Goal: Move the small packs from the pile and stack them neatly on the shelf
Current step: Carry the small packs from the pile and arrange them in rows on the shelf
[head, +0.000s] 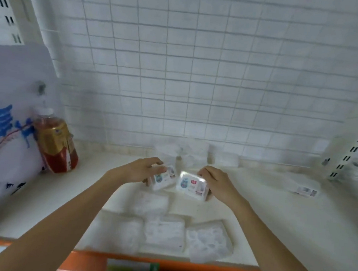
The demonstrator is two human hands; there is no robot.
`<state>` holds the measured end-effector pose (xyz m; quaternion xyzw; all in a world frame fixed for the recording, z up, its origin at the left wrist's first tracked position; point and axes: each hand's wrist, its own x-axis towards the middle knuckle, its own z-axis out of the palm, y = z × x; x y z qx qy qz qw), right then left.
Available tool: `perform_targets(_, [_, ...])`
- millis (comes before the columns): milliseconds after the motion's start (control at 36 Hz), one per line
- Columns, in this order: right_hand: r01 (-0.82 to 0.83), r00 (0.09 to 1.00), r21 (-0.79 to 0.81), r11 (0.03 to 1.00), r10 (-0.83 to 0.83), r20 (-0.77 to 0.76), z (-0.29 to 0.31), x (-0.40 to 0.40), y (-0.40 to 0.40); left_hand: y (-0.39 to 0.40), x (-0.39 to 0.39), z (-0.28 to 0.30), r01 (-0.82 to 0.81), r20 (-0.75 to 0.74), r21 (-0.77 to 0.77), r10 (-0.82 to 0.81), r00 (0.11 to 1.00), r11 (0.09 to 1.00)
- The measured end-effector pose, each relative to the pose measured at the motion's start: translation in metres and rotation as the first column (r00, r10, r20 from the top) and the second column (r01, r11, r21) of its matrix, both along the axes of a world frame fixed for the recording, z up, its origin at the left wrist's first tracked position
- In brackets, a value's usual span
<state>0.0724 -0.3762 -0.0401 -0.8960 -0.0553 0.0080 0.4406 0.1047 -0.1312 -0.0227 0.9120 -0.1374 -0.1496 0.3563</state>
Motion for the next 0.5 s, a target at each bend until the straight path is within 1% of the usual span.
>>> perform_targets(83, [0.093,0.996,0.002,0.996,-0.093,-0.013,-0.002,0.002,0.005,0.007,0.011,-0.003,0.069,-0.017,0.027,-0.069,0.997,0.997])
perform_targets(167, [0.138,0.990,-0.023,0.990,-0.138,-0.014,-0.003,0.000,0.012,0.014,0.019,-0.006,0.089,-0.014,0.039,-0.089,0.996,0.995])
perform_targets(250, [0.151,0.988,-0.037,0.988,-0.152,-0.022,-0.003,-0.004,0.017,0.016,0.021,-0.008,0.134,0.053,0.066,-0.138,0.989,0.989])
perform_targets(306, [0.139,0.989,-0.011,0.990,-0.139,-0.052,-0.004,-0.005,0.019,0.015,0.023,-0.011,0.177,0.113,0.128,-0.192,0.975,0.976])
perform_targets(333, [0.129,0.990,-0.023,0.991,-0.130,-0.063,-0.004,-0.007,0.021,0.014,0.024,-0.012,0.192,0.132,0.152,-0.213,0.968,0.970])
perform_targets(444, [0.083,0.987,-0.184,0.979,-0.106,-0.118,-0.004,-0.013,0.024,0.018,0.025,-0.023,0.219,0.125,0.267,-0.259,0.958,0.938])
perform_targets(500, [0.103,0.984,-0.189,0.977,-0.127,-0.121,-0.007,-0.014,0.025,0.018,0.022,-0.027,0.201,0.137,0.248,-0.240,0.961,0.948])
